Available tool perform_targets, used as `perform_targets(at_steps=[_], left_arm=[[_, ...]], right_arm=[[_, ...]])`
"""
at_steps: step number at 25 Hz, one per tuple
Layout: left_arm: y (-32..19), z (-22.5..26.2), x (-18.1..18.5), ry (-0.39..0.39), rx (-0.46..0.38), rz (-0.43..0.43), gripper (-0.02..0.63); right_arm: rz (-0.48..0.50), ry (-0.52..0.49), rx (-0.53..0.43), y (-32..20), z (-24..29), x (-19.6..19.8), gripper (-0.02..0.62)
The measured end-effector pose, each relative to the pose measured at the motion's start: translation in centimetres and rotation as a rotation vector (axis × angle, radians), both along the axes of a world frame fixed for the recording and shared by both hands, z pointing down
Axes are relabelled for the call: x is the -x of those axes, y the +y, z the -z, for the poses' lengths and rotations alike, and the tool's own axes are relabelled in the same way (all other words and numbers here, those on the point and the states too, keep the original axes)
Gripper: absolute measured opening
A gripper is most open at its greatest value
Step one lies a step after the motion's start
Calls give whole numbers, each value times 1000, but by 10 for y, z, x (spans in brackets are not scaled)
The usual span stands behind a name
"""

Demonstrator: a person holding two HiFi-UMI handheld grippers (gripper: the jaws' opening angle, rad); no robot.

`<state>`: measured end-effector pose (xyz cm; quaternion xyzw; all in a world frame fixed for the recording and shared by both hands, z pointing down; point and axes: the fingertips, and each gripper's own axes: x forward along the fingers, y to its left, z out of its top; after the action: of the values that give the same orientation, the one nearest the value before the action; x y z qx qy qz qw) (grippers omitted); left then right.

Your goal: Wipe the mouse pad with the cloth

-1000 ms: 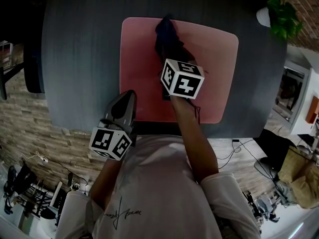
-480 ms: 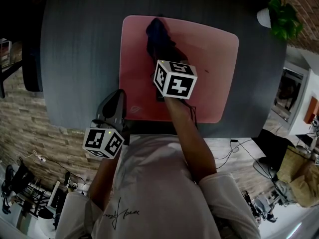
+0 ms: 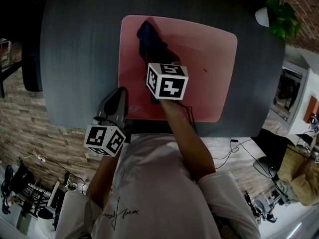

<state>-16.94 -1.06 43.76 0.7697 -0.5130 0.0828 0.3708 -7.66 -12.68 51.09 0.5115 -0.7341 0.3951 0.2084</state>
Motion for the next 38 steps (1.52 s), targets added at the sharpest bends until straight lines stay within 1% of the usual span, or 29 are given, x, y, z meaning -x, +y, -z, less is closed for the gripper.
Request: perform_targets(at_steps=[8, 12, 14, 19, 23, 31, 38], left_arm=[[3, 2, 11, -16, 8, 16, 14], [4, 4, 12, -72, -14, -21, 14], [3, 4, 12, -81, -16, -28, 14], [4, 2, 14, -77, -3, -9, 14], [4, 2, 10, -80, -1, -16, 14], [5, 2, 3, -67, 0, -21, 14], [5, 6, -5, -61, -9, -19, 14]], right_arm=[[30, -23, 8, 9, 0, 17, 141], [69, -41, 12, 17, -1, 30, 143], [89, -44, 11, 20, -1, 34, 143], [117, -52, 20, 28, -1, 39, 143], [139, -52, 24, 34, -1, 42, 143], [147, -55, 38, 42, -2, 40, 143], [141, -55, 51, 47, -2, 30, 143]])
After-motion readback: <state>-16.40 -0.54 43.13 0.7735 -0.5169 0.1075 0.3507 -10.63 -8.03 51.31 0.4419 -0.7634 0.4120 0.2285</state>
